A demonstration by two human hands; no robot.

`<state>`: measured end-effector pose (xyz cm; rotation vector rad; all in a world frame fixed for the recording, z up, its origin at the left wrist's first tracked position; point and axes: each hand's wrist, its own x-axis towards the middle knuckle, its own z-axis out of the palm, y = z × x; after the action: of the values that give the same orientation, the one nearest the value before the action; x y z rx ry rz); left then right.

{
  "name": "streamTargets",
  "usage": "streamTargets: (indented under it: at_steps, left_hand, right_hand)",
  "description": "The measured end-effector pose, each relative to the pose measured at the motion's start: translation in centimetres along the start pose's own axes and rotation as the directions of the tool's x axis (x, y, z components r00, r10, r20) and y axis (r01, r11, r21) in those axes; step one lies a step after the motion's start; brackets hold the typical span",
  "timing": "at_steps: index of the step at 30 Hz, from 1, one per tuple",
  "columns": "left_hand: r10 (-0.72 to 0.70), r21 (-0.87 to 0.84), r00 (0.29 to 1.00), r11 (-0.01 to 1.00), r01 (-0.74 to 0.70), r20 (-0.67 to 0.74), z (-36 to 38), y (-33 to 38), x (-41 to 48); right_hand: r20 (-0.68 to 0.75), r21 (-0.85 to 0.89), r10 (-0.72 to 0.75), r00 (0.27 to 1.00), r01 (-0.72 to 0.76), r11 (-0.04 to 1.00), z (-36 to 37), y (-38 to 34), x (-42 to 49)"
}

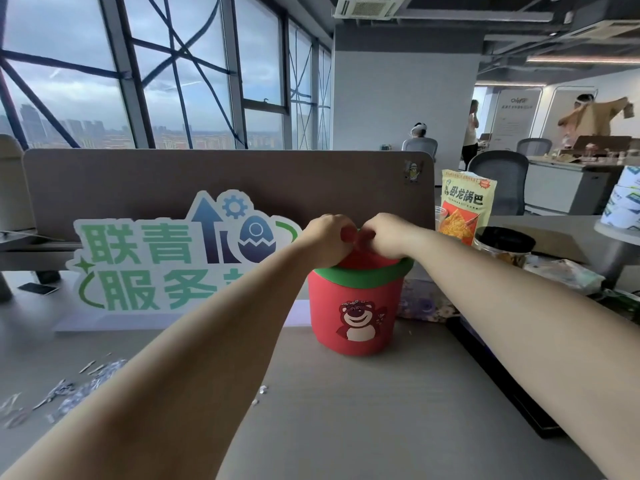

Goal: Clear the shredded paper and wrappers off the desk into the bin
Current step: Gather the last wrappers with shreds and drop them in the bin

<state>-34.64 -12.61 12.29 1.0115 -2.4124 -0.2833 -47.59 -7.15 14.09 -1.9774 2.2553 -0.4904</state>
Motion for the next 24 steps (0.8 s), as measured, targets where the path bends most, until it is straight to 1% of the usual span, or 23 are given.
streamTargets:
  at_steps: [4,7,15,21,24]
  left_hand:
    - [0.007,0.008,1.0,1.0,-0.006,-0.026,-0.6,0.2,-0.4]
    - [-0.005,0.017,1.0,1.0,0.006,-0.025,-1.0,0.2,-1.0]
    - [-0.03,0.042,0.999,0.999,0.031,-0.037,-2.7,-0.2,-3.8]
    - [-0.043,0.047,0.99,0.998,0.049,-0.134,-4.1,-0.8,-8.4]
    - [-0.043,0.047,0.985,0.998,0.051,-0.165,-4.6,-0.7,-10.7]
  right_hand:
    - [-0.089,0.15,-0.021,0.996,0.034,0.988,-0.2,-0.1,0.0]
    - [-0.094,0.266,-0.007,0.996,0.032,0.963,-0.3,-0.3,-0.5]
    - [-0.118,0.317,-0.027,0.993,0.064,0.946,-0.6,-0.9,-2.9]
    - [-0.259,0.341,-0.032,0.965,0.123,0.932,-0.5,-1.1,-6.4]
    - [-0.292,0.39,-0.027,0.956,0.145,0.909,-0.2,-1.5,-8.6]
